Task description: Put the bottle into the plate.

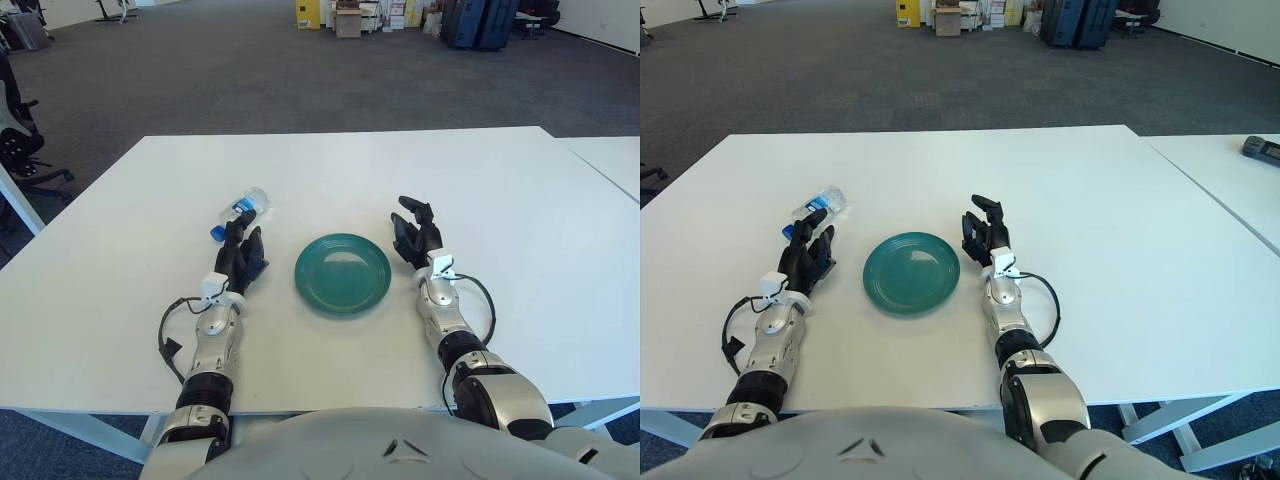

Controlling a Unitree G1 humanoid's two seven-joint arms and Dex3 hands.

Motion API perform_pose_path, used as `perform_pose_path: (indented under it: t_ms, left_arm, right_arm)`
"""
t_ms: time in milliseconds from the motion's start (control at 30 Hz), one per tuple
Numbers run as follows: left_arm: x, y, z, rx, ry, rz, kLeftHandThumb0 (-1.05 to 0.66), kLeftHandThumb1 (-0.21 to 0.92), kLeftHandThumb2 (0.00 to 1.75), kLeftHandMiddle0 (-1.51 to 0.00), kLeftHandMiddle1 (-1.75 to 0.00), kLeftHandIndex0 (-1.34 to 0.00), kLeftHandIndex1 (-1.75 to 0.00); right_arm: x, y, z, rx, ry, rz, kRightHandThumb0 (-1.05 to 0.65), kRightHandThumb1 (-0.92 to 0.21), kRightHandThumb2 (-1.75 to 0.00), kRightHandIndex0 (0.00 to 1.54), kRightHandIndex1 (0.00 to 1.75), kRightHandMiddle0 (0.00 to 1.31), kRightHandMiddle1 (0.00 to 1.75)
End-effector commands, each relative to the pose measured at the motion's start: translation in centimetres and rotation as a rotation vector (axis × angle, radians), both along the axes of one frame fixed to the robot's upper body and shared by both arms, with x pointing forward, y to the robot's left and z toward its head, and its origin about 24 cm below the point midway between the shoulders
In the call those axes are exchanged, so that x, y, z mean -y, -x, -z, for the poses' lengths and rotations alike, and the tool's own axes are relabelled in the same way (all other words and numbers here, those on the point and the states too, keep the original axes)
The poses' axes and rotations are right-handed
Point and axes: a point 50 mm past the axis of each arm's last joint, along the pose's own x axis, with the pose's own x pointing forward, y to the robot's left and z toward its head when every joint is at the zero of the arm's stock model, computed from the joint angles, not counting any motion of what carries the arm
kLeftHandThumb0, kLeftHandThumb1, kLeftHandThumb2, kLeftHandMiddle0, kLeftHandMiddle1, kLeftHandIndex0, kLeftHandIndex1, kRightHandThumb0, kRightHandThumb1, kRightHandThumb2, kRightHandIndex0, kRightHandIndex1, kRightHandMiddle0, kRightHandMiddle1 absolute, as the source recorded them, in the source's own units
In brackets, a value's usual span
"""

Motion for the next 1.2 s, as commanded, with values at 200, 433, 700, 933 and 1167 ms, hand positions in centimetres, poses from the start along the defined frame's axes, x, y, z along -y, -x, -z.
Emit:
perform_pose_path:
  t_ms: [200, 433, 700, 933, 1167]
  left_arm:
    - [0.4, 1.9, -3.3, 0.091, -0.237, 0.005, -0.68, 0.92, 0.73, -0.39, 0.0, 0.0, -0.75]
    - [0.0, 0.6, -7.1, 0.195, -0.563, -0.058, -0.77, 0.92, 0.63, -0.41, -0.01, 0.0, -0.8]
    - [0.3, -3.6, -9.5, 0.217, -0.798, -0.106, -0.92, 0.92, 0.59, -0.47, -0.03, 0.0, -0.82]
    - [0.6, -4.1, -9.7, 0.232, -0.892, -0.109, -0.96, 0.92, 0.6, -0.56, -0.09, -0.04, -0.86]
    - [1.2, -4.9, -9.7, 0.234, -0.934, -0.105, -0.98, 0.92, 0.6, -0.59, -0.12, -0.06, -0.89]
  right_arm:
    - [0.0, 2.0, 2.5, -0.134, 0.004, 0.017, -0.57, -0.92, -0.59, 0.52, 0.0, 0.05, 0.9]
    - [0.3, 2.0, 2.6, -0.139, 0.025, 0.021, -0.6, -0.92, -0.64, 0.52, 0.0, 0.04, 0.9]
    - [-0.2, 1.8, 2.4, -0.133, 0.007, 0.029, -0.62, -0.92, -0.59, 0.52, 0.0, 0.07, 0.93]
    - [-0.2, 1.9, 2.5, -0.138, -0.005, 0.019, -0.6, -0.92, -0.59, 0.53, 0.01, 0.05, 0.93]
    - [-0.2, 1.9, 2.5, -0.137, -0.007, 0.019, -0.57, -0.92, -0.57, 0.54, 0.01, 0.05, 0.92]
